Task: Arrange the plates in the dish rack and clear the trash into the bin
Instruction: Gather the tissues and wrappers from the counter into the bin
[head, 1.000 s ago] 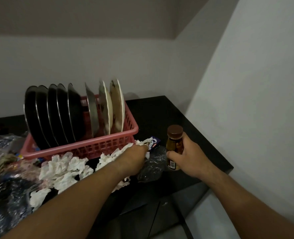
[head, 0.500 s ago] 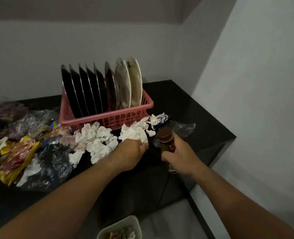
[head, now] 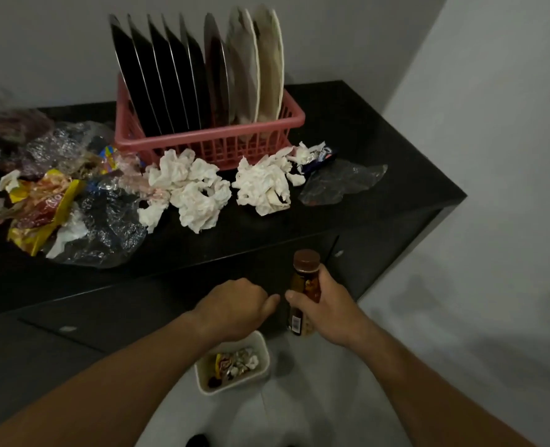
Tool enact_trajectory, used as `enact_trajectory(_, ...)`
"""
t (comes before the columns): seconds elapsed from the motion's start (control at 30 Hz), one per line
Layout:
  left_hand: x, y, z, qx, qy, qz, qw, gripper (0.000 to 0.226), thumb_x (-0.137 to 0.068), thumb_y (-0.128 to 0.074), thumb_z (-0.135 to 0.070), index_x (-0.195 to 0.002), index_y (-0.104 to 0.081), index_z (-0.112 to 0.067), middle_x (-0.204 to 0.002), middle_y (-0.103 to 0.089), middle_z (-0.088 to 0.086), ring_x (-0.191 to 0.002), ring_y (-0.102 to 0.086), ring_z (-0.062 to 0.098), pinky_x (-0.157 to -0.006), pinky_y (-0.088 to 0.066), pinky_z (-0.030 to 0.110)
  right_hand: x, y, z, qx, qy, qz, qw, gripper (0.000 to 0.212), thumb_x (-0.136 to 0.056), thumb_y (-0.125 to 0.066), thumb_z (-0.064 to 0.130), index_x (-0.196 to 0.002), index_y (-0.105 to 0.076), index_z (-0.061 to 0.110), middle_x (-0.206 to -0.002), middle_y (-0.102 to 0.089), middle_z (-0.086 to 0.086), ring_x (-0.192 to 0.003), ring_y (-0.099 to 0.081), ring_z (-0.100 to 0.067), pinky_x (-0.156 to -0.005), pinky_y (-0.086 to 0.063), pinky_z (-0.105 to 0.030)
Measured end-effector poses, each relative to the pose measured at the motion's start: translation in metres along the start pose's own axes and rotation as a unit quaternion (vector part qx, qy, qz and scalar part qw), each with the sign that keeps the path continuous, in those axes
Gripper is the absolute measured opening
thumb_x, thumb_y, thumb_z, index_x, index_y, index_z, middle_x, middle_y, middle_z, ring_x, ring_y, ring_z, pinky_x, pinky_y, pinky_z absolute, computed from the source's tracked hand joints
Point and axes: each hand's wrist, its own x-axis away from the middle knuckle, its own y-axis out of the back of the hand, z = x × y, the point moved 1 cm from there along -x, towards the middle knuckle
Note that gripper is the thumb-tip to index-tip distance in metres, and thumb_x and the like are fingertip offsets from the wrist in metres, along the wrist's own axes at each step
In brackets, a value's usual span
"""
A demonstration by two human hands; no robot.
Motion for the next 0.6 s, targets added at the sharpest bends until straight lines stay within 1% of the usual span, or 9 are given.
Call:
enact_trajectory(0.1,-0.009,-0.042,0.028,-0.014,-0.015,0.023,1.000,0.045,-0.100,-0.032,-0.050,-0.065,-0.049,-0.028,-0.067,-0.055,-0.007,-0.059,-0.052,0.006,-0.054,-0.036,0.027,-0.004,-0.028,-0.037,0.024,-0.015,-0.003,1.000,0.035,-0.080,-0.071,0.053,-0.102,-0.044,0.060,-0.101,-0.065,0.024,-0.092,-0.059,0.015,-0.073,-0.045,-0.013)
enact_trajectory(0.17,-0.014,-0.081,0.054,-0.039,-0.021,0.020,0.999,0.036,-0.101,-0.034,-0.045,-0.075,-0.051,-0.028,-0.079,-0.061,-0.004,-0.067,-0.057,0.011,-0.059,-0.042,0.030,-0.013,-0.053,-0.070,0.023,-0.024,-0.005,0.999,0.038,-0.079,-0.073,0.049,-0.104,-0.046,0.059,-0.102,-0.065,0.024,-0.093,-0.060,0.013,-0.074,-0.046,-0.012)
enact_trajectory(0.2,-0.015,-0.103,0.069,-0.058,-0.016,0.015,0.998,0.032,-0.102,-0.034,-0.043,-0.082,-0.053,-0.026,-0.087,-0.064,0.000,-0.074,-0.060,0.017,-0.062,-0.045,0.034,-0.020,-0.068,-0.090,0.021,-0.031,-0.006,0.999,0.042,-0.079,-0.076,0.044,-0.107,-0.047,0.055,-0.104,-0.065,0.022,-0.094,-0.061,0.011,-0.077,-0.048,-0.014)
enact_trajectory(0.27,-0.016,-0.149,0.103,-0.076,0.009,0.014,0.997,0.031,-0.101,-0.034,-0.043,-0.094,-0.057,-0.024,-0.095,-0.066,0.005,-0.083,-0.063,0.024,-0.064,-0.043,0.034,-0.036,-0.100,-0.129,0.024,-0.038,-0.009,0.999,0.044,-0.079,-0.079,0.034,-0.110,-0.051,0.047,-0.104,-0.067,0.017,-0.094,-0.064,0.003,-0.084,-0.053,-0.025)
enact_trajectory(0.33,-0.012,-0.191,0.135,-0.097,-0.002,0.026,0.995,0.024,-0.100,-0.041,-0.042,-0.101,-0.060,-0.026,-0.096,-0.066,0.004,-0.084,-0.064,0.023,-0.063,-0.043,0.035,-0.053,-0.133,-0.166,0.034,-0.044,0.001,0.998,0.042,-0.078,-0.079,0.030,-0.108,-0.052,0.042,-0.101,-0.067,0.014,-0.094,-0.064,-0.001,-0.087,-0.054,-0.032)
enact_trajectory(0.4,-0.013,-0.227,0.169,-0.129,-0.040,-0.002,0.991,0.014,-0.094,-0.057,-0.041,-0.091,-0.061,-0.028,-0.085,-0.067,-0.001,-0.073,-0.063,0.016,-0.057,-0.043,0.030,-0.077,-0.166,-0.199,0.047,-0.048,0.028,0.997,0.046,-0.080,-0.079,0.029,-0.115,-0.052,0.042,-0.104,-0.066,0.014,-0.098,-0.063,-0.004,-0.090,-0.053,-0.034)
enact_trajectory(0.43,-0.017,-0.246,0.186,-0.137,-0.040,-0.015,0.990,0.016,-0.092,-0.060,-0.042,-0.086,-0.061,-0.027,-0.082,-0.067,-0.003,-0.069,-0.063,0.013,-0.054,-0.041,0.026,-0.091,-0.182,-0.217,0.053,-0.046,0.043,0.997,0.049,-0.081,-0.079,0.028,-0.121,-0.052,0.040,-0.107,-0.066,0.014,-0.101,-0.063,-0.006,-0.092,-0.053,-0.035)
enact_trajectory(0.53,-0.035,-0.306,0.233,-0.085,0.037,0.031,0.995,0.030,-0.100,-0.040,-0.046,-0.089,-0.059,-0.025,-0.096,-0.066,0.002,-0.086,-0.064,0.020,-0.069,-0.047,0.031,-0.136,-0.226,-0.271,0.090,-0.031,0.066,0.993,0.054,-0.080,-0.080,0.023,-0.127,-0.054,0.032,-0.117,-0.064,0.007,-0.108,-0.061,-0.010,-0.097,-0.051,-0.035)
enact_trajectory(0.6,-0.050,-0.344,0.257,-0.070,0.093,0.026,0.993,0.036,-0.100,-0.034,-0.050,-0.087,-0.057,-0.025,-0.097,-0.066,0.003,-0.090,-0.064,0.023,-0.074,-0.049,0.034,-0.164,-0.250,-0.308,0.124,-0.009,0.067,0.990,0.055,-0.077,-0.082,0.021,-0.125,-0.056,0.031,-0.119,-0.064,0.004,-0.108,-0.061,-0.010,-0.097,-0.050,-0.029)
